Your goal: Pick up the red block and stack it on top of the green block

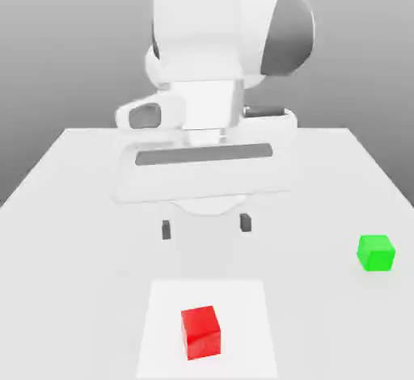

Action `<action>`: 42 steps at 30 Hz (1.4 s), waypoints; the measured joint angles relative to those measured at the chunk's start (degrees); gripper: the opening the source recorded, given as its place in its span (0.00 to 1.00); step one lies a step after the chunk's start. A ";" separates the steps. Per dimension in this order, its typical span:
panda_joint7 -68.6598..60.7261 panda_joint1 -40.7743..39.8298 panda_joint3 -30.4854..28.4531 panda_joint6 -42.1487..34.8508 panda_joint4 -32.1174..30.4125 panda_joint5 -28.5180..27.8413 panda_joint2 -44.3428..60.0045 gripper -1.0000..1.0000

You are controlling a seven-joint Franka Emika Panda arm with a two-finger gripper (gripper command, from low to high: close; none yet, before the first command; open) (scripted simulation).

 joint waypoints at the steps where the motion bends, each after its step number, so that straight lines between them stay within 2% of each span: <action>1: -0.53 -0.03 -0.02 0.96 -0.65 -0.11 2.06 0.50; 5: -2.07 -0.26 -0.10 5.13 -2.84 -0.98 10.28 0.50; 10: -3.71 -1.36 1.37 13.48 -1.78 0.75 20.68 0.50; 11: -3.86 -1.53 1.57 14.41 -1.62 0.95 21.78 0.00; 18: -3.68 -1.54 1.56 14.19 -1.66 0.75 21.55 0.00; 24: -1.91 -0.21 1.54 5.40 -3.45 -1.37 10.95 0.00; 27: -0.89 5.16 6.61 4.10 -4.86 -1.12 8.28 0.00; 36: 3.09 31.70 20.39 0.97 -9.41 -0.28 0.41 0.00; 38: 4.64 33.99 21.25 2.20 -9.91 -1.64 1.17 0.00; 42: 8.97 35.07 18.98 9.00 -9.73 -7.42 8.43 0.00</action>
